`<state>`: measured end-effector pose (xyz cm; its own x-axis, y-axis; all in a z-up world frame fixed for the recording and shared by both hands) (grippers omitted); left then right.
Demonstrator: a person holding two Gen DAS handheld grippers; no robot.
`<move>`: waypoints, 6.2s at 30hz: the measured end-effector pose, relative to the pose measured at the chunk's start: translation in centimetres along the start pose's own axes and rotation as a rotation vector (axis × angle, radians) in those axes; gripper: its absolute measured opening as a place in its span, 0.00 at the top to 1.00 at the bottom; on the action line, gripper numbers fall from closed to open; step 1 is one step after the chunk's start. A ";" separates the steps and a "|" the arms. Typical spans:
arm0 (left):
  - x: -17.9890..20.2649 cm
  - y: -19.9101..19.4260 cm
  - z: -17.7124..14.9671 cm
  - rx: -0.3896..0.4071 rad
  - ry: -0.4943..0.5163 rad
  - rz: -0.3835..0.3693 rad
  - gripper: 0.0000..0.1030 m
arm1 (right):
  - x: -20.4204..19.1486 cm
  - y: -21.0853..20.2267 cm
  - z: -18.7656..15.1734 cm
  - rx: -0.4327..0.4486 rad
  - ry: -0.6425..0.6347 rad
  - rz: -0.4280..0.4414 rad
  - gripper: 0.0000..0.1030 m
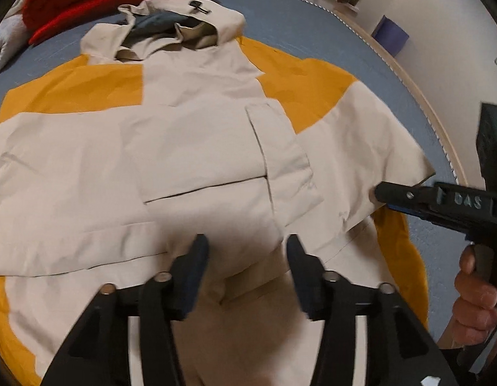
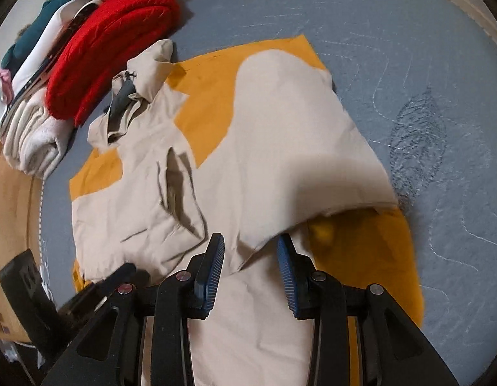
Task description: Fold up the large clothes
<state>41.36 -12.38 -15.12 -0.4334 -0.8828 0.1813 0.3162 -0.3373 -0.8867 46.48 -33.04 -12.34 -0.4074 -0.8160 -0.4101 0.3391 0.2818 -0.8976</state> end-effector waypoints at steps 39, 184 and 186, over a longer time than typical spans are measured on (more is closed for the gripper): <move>-18.1 -8.1 -7.1 0.104 -0.809 0.014 0.66 | -1.6 4.1 -1.5 -0.126 0.035 0.081 0.93; -27.3 1.0 29.4 0.157 -0.118 0.328 0.78 | -4.4 -8.4 4.1 0.378 -0.327 -0.185 0.19; -28.9 2.9 30.5 0.144 -0.168 0.306 0.75 | -4.4 -7.9 4.4 0.375 -0.315 -0.191 0.19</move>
<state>80.60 2.21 -9.97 -0.1600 -0.9871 -0.0046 0.5298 -0.0819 -0.8442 49.29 -33.86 -2.71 -0.2366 -0.9635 -0.1249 0.5871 -0.0394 -0.8085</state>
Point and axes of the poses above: each gripper's, at about its wrist camera, not at the fingertips, and y roughly the way its jaws point, x to its right, z to its top, the point moved 3 cm from there along y, roughly the way its jaws point, and after that the axes turned 13 degrees about y, right-handed, at the moved point
